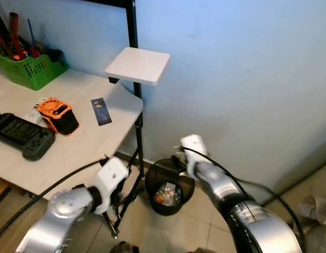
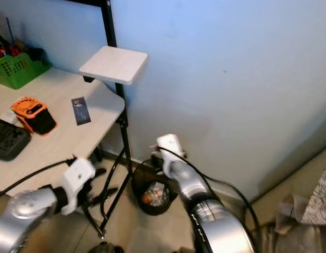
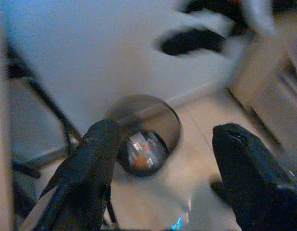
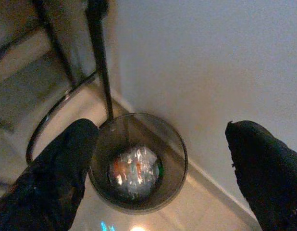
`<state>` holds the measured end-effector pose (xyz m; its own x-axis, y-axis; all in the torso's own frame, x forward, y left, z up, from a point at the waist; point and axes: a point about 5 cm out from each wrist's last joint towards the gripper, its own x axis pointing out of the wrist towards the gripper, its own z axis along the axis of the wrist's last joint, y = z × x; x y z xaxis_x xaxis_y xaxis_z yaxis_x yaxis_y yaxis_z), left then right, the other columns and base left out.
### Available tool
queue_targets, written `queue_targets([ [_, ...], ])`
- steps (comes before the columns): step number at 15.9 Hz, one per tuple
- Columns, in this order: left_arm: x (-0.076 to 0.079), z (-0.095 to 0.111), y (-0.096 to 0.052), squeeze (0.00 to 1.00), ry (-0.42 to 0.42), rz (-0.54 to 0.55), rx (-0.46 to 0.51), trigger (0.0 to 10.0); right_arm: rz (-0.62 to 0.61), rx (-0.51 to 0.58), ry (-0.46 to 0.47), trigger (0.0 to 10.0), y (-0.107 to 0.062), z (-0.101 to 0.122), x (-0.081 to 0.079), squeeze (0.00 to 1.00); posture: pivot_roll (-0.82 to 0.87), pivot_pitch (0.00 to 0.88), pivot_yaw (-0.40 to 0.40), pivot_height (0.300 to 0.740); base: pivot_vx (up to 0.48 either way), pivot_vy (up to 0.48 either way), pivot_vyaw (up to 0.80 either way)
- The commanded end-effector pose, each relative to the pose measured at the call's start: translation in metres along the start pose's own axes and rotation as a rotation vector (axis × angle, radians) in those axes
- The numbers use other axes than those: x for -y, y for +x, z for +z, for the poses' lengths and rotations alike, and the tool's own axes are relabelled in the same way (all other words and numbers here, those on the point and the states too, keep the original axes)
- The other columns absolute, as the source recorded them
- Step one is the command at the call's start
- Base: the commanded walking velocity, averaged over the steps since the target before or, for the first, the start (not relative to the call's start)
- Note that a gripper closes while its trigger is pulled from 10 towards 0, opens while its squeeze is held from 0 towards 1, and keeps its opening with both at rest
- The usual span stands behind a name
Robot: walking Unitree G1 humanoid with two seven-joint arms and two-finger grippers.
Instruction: Clean up the room
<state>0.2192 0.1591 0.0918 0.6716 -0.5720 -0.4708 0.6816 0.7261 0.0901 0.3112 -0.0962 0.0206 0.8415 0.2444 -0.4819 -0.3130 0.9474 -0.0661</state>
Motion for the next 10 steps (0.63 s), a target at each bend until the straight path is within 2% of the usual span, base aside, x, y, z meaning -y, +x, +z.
queue_targets([
  [1, -0.003, -0.001, 0.001, 0.00, -0.042, 0.083, 0.011, 10.0, -0.024, 0.077, 0.018, 10.0, -0.011, 0.006, 0.012, 0.00, -0.02, 0.004, 0.022, 0.740, 0.000, 0.000, 0.00],
  [2, 0.002, -0.003, 0.007, 0.00, -0.122, 0.149, 0.035, 10.0, -0.118, 0.146, 0.091, 10.0, -0.045, -0.003, 0.030, 0.00, -0.04, 0.000, 0.039, 0.740, 0.000, 0.000, -0.80],
  [3, 0.004, -0.006, 0.009, 0.00, -0.142, 0.157, 0.020, 10.0, -0.166, 0.156, 0.112, 10.0, -0.059, -0.007, 0.037, 0.00, -0.06, 0.000, 0.062, 0.740, 0.000, 0.000, -0.80],
  [4, 0.005, -0.006, 0.010, 0.00, -0.148, 0.163, 0.026, 10.0, -0.197, 0.161, 0.107, 10.0, -0.066, -0.010, 0.040, 0.00, -0.07, 0.000, 0.068, 0.740, 0.000, 0.000, -0.80],
  [6, 0.007, 0.000, 0.012, 0.00, -0.221, 0.171, 0.060, 10.0, -0.273, 0.196, 0.130, 10.0, -0.092, -0.017, 0.044, 0.00, -0.10, 0.000, 0.094, 0.740, 0.000, 0.000, -0.80],
  [7, 0.007, 0.001, 0.013, 0.00, -0.202, 0.199, 0.057, 10.0, -0.272, 0.184, 0.140, 10.0, -0.091, -0.020, 0.040, 0.00, -0.10, 0.000, 0.092, 0.740, 0.000, 0.000, 0.00],
  [9, 0.002, 0.002, 0.014, 0.00, -0.192, 0.277, 0.063, 10.0, -0.298, 0.192, 0.213, 10.0, -0.096, -0.006, 0.032, 0.00, -0.09, 0.000, 0.085, 0.740, 0.000, 0.000, 0.00],
  [10, 0.000, 0.004, 0.014, 0.00, -0.182, 0.299, 0.069, 10.0, -0.292, 0.196, 0.215, 10.0, -0.098, -0.002, 0.029, 0.00, -0.08, 0.000, 0.075, 0.740, 0.000, 0.000, 0.00],
])
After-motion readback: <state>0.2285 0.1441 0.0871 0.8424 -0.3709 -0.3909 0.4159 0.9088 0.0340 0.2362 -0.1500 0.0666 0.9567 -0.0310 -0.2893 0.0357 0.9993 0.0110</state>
